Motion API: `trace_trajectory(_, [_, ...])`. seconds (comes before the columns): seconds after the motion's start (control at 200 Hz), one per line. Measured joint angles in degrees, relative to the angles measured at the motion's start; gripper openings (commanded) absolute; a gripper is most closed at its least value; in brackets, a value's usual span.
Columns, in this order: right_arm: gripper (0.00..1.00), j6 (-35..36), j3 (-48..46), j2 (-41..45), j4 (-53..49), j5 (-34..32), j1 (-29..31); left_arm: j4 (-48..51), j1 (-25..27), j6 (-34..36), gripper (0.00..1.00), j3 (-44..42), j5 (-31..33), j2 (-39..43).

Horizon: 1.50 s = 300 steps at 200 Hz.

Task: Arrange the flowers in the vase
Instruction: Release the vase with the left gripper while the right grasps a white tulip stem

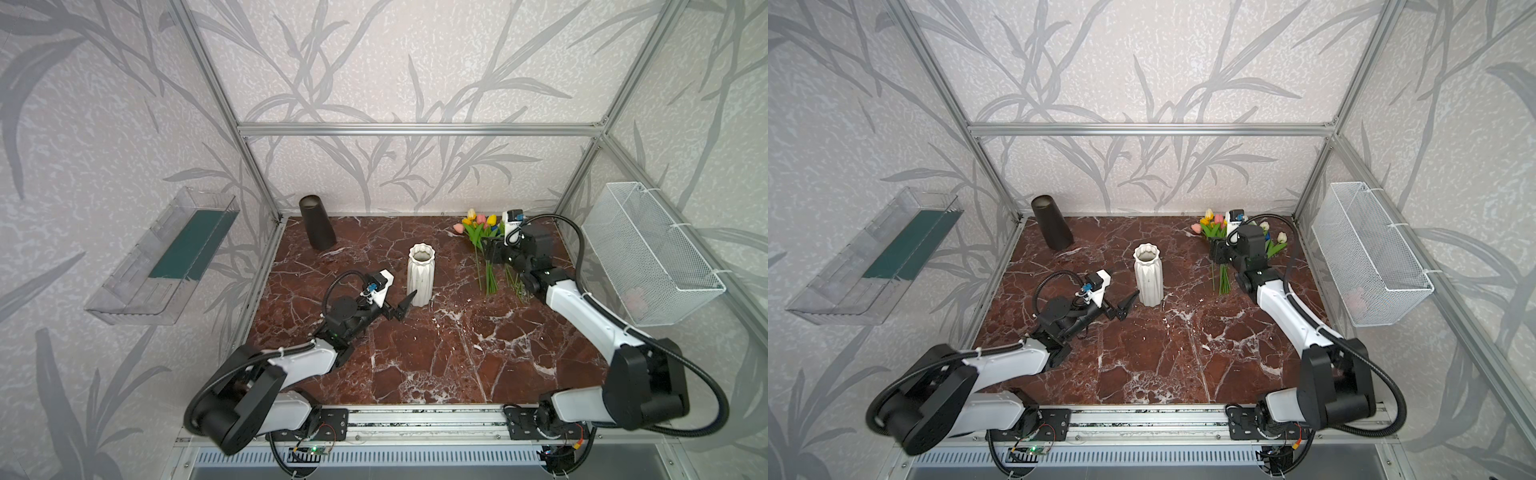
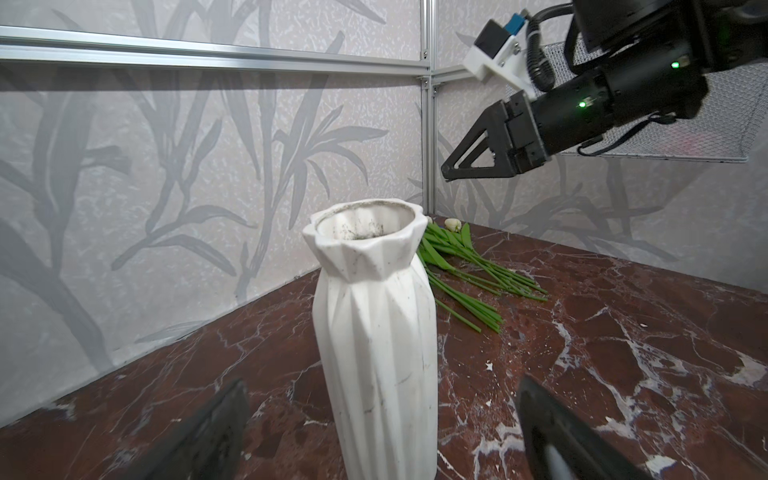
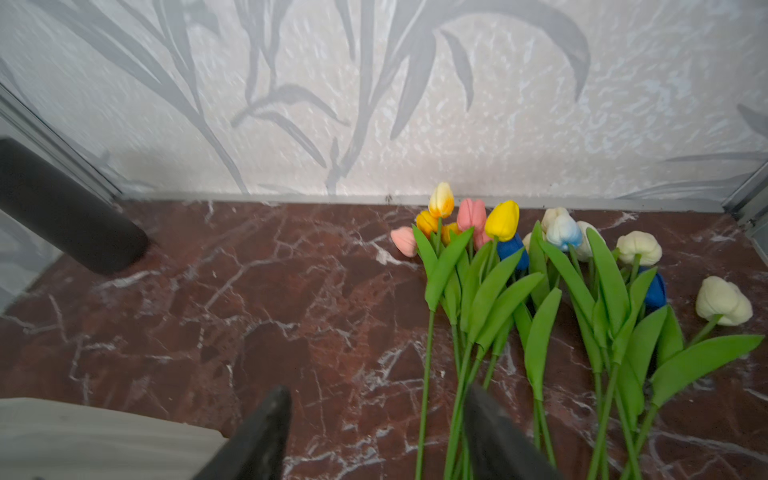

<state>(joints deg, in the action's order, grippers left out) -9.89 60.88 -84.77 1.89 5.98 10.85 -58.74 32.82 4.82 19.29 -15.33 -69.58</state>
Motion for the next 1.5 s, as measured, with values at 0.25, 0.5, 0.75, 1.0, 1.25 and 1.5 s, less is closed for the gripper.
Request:
trace_trajectory(0.25, [0.39, 1.60, 18.58, -21.55, -15.50, 0.11, -0.46, 9.05, 1.77, 0.79, 1.00, -6.60, 1.57, 12.90])
trace_trajectory(0.5, [0.42, 2.32, 30.77, -33.59, -25.66, -1.86, -0.37, 12.81, 5.11, 3.08, 1.00, -12.96, 4.48, 14.75])
trace_trajectory(0.75, [0.39, 2.32, 37.03, -40.37, -30.69, -4.15, -0.37, 11.96, 5.53, 4.24, 1.00, -13.05, 4.35, 14.73])
trace_trajectory(1.0, [0.39, 1.51, 41.00, -44.59, -33.64, -6.88, -0.42, 12.02, 6.01, 4.70, 1.00, -12.22, 2.54, 12.63])
trace_trajectory(1.25, [0.27, 0.92, 50.10, -49.37, -39.67, -7.26, -0.46, 12.02, 6.51, 4.76, 0.99, -11.26, 1.29, 11.17])
trace_trajectory(1.5, [0.26, 0.46, 51.23, -49.51, -42.77, -7.15, -0.46, 12.00, 6.60, 4.74, 0.99, -11.08, 1.14, 11.02])
